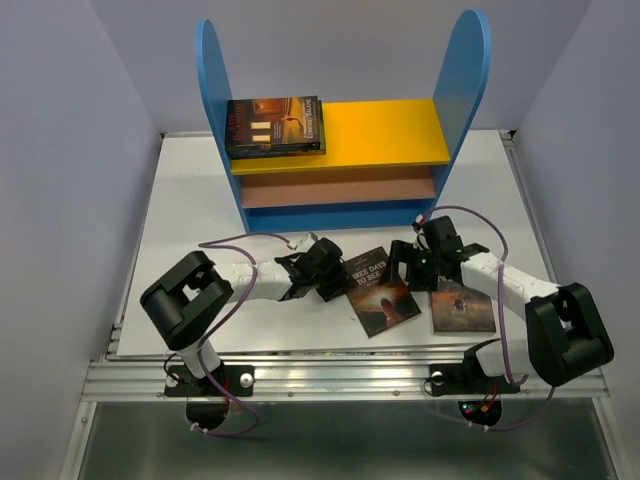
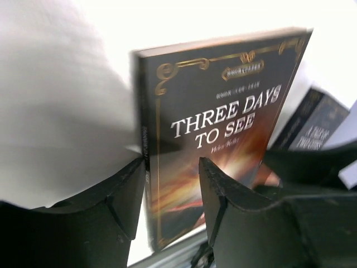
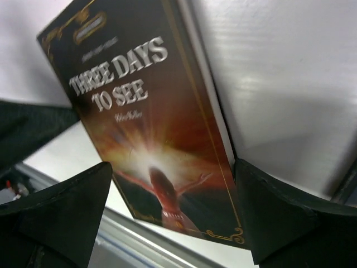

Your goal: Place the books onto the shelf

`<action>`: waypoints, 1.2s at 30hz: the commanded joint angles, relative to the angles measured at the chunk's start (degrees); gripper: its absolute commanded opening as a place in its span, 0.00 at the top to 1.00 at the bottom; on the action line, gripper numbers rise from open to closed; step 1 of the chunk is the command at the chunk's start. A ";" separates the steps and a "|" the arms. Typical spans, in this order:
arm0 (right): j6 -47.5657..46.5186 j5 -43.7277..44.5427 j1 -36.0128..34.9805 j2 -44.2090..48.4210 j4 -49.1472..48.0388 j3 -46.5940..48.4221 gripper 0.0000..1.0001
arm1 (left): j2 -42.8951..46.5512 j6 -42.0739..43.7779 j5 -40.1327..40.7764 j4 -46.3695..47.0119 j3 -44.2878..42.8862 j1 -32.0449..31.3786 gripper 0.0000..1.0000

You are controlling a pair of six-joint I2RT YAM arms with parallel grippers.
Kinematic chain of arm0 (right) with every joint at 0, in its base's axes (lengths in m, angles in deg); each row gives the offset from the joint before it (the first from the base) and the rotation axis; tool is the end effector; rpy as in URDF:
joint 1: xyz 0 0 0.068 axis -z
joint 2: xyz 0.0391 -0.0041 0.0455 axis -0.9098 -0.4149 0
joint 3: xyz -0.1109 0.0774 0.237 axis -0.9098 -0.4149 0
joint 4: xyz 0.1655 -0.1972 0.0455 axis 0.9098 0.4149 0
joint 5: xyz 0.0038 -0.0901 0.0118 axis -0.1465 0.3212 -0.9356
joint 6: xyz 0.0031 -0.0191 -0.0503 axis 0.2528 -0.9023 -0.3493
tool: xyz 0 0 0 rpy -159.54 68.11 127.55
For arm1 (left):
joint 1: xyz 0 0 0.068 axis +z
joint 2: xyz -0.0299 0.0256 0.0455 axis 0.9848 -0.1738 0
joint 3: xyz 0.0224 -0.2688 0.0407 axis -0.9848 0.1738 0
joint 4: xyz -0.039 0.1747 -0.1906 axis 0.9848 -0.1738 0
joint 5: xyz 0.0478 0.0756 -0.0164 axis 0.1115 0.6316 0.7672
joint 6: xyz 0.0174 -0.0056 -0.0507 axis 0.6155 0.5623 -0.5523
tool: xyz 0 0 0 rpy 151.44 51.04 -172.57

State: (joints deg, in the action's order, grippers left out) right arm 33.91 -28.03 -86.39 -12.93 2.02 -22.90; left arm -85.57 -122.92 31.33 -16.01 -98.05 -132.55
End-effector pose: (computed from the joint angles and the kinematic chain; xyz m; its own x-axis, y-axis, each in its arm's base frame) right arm 0.2232 0.0980 0.1706 -0.9395 0.1302 -0.3168 -0.0509 0.8616 0.5051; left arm 0.1964 -0.2559 0.1510 -0.8543 -0.4975 -0.1506 -0.2564 0.6553 -0.7105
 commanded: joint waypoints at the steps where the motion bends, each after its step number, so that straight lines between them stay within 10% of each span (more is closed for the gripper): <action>1: 2.78 -15.16 -1.07 3.20 -1.49 0.91 0.07 | -5.14 0.89 2.65 -4.12 -2.06 0.17 0.48; 19: 6.91 -17.11 -1.07 0.67 -7.90 1.35 0.52 | -4.88 1.07 2.04 -5.88 -2.86 -0.53 0.52; 28: 7.70 -8.41 -1.07 3.90 -6.59 1.35 0.99 | -2.08 0.89 2.03 -5.97 -1.81 -0.71 0.51; 36: 2.08 -8.92 -1.07 14.89 -2.90 4.34 0.99 | 10.92 4.31 2.48 -3.70 2.58 -0.71 0.21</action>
State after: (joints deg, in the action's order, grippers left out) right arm 39.09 -35.94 -86.98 -3.69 0.60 -22.70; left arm -82.22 -121.43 34.04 -19.57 -98.25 -133.18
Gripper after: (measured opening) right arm 0.079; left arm 0.744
